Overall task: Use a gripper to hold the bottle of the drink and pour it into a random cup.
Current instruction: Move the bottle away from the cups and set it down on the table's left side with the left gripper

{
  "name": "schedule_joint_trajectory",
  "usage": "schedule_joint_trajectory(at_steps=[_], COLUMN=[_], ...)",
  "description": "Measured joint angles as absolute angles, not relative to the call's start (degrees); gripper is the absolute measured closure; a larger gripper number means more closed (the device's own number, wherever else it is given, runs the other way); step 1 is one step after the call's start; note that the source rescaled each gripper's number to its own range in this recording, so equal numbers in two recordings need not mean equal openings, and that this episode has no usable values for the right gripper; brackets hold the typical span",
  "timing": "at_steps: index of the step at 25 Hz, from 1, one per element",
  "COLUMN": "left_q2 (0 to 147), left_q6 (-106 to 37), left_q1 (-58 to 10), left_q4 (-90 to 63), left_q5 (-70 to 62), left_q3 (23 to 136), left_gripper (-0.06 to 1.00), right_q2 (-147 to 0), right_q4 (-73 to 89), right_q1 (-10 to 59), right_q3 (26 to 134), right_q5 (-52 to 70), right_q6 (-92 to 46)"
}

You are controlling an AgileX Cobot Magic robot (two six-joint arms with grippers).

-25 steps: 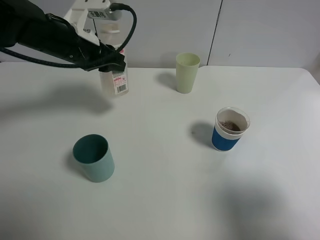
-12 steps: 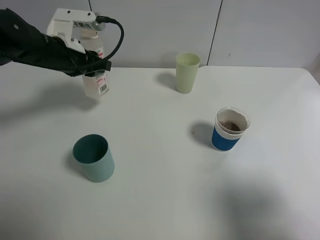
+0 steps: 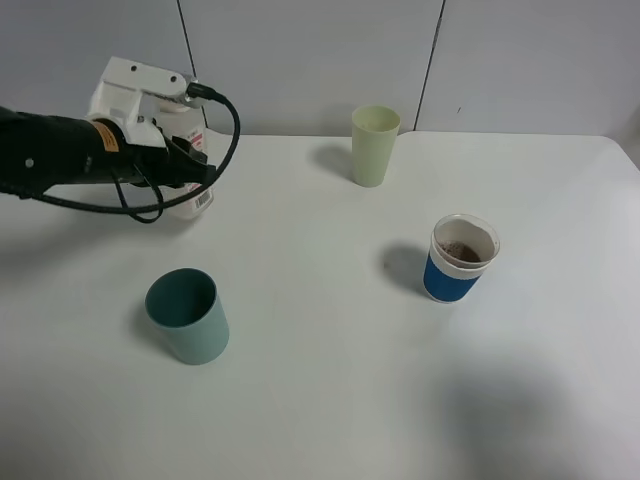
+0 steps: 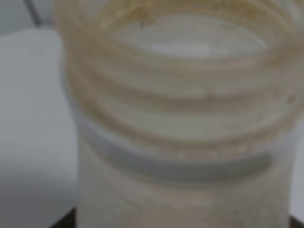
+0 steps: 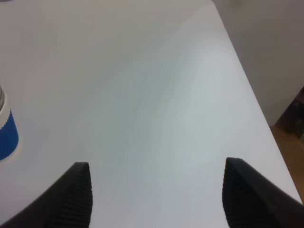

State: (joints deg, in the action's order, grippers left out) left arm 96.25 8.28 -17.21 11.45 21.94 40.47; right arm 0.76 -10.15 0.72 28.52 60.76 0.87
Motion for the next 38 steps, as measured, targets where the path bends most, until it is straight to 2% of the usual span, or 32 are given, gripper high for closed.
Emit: schedule_joint_trajectory(at_steps=[5,10,15,38], left_q2=[96.25,96.25,96.43,105.72], left_q6=[12.86,13.21,13.34,13.45], left_q1=[-14.39,-10.83,-8.43,-8.02], left_q4=[17.39,18.09,26.27,49.02], left_q5=[33.64,34.99,36.28,47.91], left_q3=[35.61,34.57,34.38,34.43], left_gripper=[0.94,0.94,0.94,0.94], right_q2=[0.76,0.76,0.76,0.76], right_q4=[-10.15,-10.15,-10.15,-10.15], right_q1=[0.72,0.72,0.72,0.72], right_q3=[28.52,28.52,28.52,28.52], right_q5=[60.76,60.76,60.76,60.76], right_q6=[0.87,0.87,0.87,0.87])
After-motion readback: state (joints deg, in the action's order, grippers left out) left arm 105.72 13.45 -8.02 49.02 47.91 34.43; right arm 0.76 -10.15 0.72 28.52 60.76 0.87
